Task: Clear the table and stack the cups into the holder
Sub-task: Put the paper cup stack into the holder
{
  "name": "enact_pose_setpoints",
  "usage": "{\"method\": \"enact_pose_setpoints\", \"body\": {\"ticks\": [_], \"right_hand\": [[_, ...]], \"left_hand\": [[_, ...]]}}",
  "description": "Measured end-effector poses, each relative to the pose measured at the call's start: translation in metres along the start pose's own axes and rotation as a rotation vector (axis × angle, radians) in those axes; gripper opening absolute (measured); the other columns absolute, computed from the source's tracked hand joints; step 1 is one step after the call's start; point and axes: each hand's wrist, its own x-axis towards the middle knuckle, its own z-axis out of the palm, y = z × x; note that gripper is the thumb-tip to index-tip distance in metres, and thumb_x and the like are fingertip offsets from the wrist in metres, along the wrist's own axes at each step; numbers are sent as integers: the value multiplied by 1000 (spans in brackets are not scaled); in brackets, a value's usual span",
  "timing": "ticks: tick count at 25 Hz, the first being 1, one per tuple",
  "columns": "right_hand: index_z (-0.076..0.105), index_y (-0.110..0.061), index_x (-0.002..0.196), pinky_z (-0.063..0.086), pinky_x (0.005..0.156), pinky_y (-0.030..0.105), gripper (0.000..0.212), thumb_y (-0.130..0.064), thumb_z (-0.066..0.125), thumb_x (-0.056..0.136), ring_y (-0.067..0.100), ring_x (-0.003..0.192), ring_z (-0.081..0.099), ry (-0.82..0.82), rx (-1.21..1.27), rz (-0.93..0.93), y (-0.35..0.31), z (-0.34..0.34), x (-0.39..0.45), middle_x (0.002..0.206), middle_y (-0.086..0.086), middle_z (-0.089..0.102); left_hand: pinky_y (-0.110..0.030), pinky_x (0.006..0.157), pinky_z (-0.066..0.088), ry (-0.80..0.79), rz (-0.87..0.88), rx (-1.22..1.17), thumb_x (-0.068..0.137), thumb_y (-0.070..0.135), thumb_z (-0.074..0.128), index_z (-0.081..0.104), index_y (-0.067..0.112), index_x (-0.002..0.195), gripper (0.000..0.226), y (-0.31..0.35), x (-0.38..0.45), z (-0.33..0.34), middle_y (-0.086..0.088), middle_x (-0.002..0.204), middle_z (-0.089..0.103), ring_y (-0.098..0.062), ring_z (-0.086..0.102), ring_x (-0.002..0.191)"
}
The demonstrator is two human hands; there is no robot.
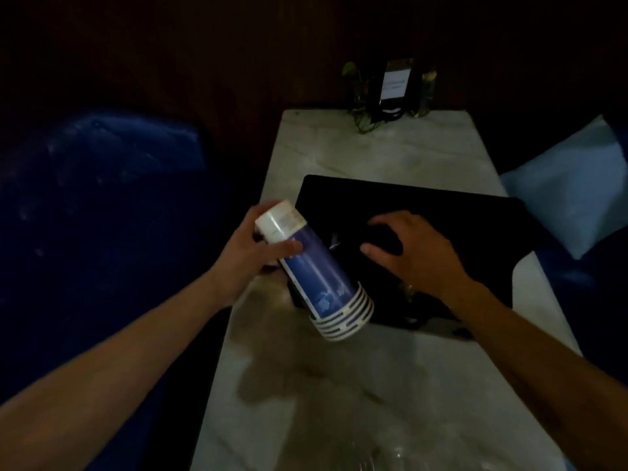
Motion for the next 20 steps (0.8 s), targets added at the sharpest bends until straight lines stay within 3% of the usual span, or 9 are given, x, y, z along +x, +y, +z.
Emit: {"method": "enact_pose_setpoints", "body": {"ticks": [3,7,11,15,20], "right_hand": [[35,-36,141,34,108,52,86,-83,41,69,32,136,31,2,-270,-12,20,-1,63,148,2,40],[4,-48,147,6,117,60,103,-99,12,57,32,148,4,-207,-427,94,57,18,96,161,-2,12],[0,-54,144,-1,115,65,89,-96,7,66,32,148,8,-207,-463,138,78,38,98,161,-4,14],[1,-54,144,-4,114,66,85,-93,7,68,32,147,12,-155,-443,124,81,43,96,160,-4,19],[5,-52,145,-4,114,67,83,-91,9,71,33,145,16,-112,-451,113,83,45,98,158,-3,23]], "left_hand": [[-51,79,60,-22,31,41,63,19,82,49,41,124,73,43,45,-12,-4,124,55,-24,61,110],[-45,75,61,-22,99,63,69,16,80,46,41,124,68,82,93,-21,-3,127,51,-24,59,114],[-34,69,61,3,191,132,75,14,78,46,41,121,62,102,127,-27,3,122,51,-19,58,111],[-35,71,61,25,273,274,74,14,80,42,38,128,71,104,149,-21,11,118,48,-13,55,109],[-17,66,58,-38,351,482,67,20,84,38,32,132,81,92,162,-3,16,117,47,-4,54,105]]}}
